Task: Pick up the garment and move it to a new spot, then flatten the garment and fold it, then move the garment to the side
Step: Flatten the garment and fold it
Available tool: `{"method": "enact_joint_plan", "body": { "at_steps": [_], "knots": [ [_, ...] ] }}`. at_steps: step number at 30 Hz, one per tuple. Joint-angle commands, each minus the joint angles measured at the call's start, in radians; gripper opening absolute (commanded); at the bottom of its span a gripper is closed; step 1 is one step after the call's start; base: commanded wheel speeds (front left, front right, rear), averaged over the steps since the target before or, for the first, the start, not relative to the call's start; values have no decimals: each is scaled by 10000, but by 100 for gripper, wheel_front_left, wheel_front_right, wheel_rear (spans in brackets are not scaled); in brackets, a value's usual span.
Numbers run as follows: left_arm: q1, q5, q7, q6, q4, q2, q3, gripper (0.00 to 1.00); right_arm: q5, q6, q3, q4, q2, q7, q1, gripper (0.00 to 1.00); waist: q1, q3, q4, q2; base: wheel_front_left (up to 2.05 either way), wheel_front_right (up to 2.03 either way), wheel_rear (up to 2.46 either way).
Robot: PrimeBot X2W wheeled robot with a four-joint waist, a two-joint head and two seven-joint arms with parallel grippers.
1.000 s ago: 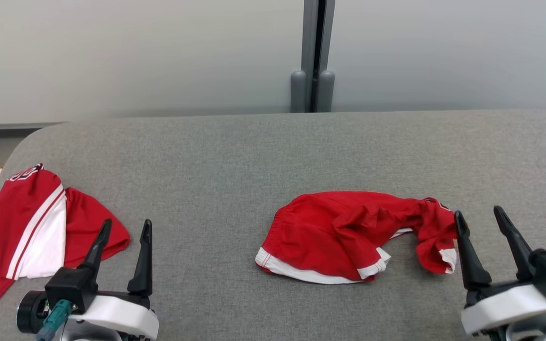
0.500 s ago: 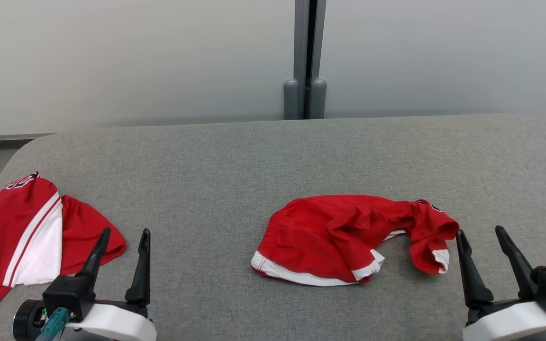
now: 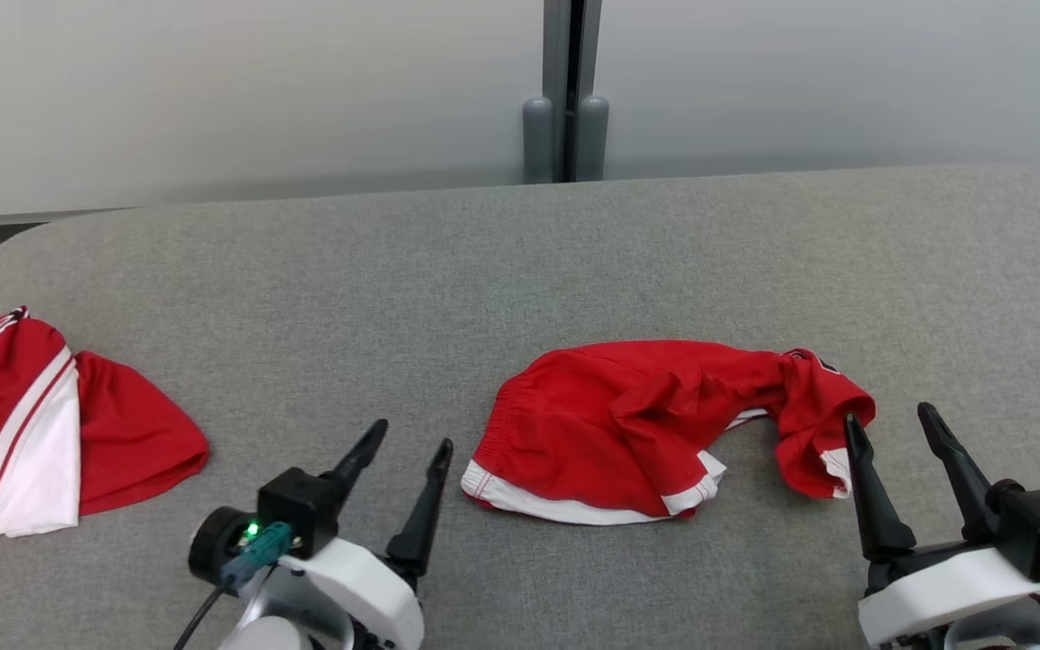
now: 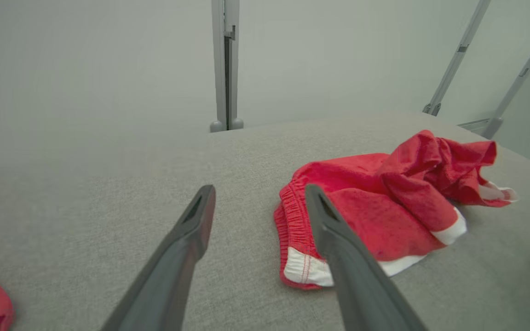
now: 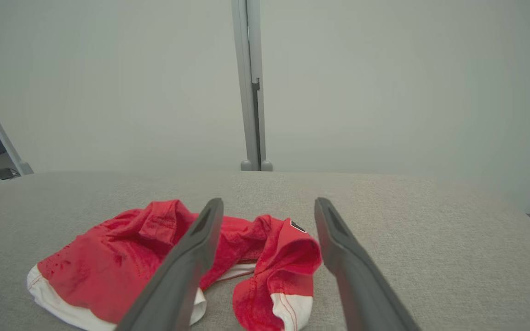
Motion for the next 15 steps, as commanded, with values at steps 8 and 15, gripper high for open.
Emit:
{"method": "enact_joint_plan", "body": {
  "at_steps": [8, 15],
  "knots": [
    [-1349, -516, 701, -901, 3074, -925, -750, 100, -3, -3, 375, 286, 7, -61, -541, 100, 0, 993, -555, -1, 0, 0, 0],
    [-1977, -721, 514, -1260, 4178, -1117, -966, 0, 151, -3, 1010, 531, -170, 164, -712, 100, 0, 1238, -579, -1, 0, 0, 0]
  ]
}}
